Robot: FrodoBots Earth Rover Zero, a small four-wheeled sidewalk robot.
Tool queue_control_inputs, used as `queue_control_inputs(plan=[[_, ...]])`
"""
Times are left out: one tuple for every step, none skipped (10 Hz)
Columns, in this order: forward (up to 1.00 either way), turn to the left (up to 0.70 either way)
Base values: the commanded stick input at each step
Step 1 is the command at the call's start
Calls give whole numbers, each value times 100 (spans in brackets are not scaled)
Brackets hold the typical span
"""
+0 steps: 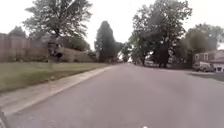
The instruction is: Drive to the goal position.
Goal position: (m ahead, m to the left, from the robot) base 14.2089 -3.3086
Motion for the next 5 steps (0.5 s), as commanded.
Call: queue_control_inputs(plan=[[70,0],[70,-6],[70,-25],[70,-35],[70,-35]])
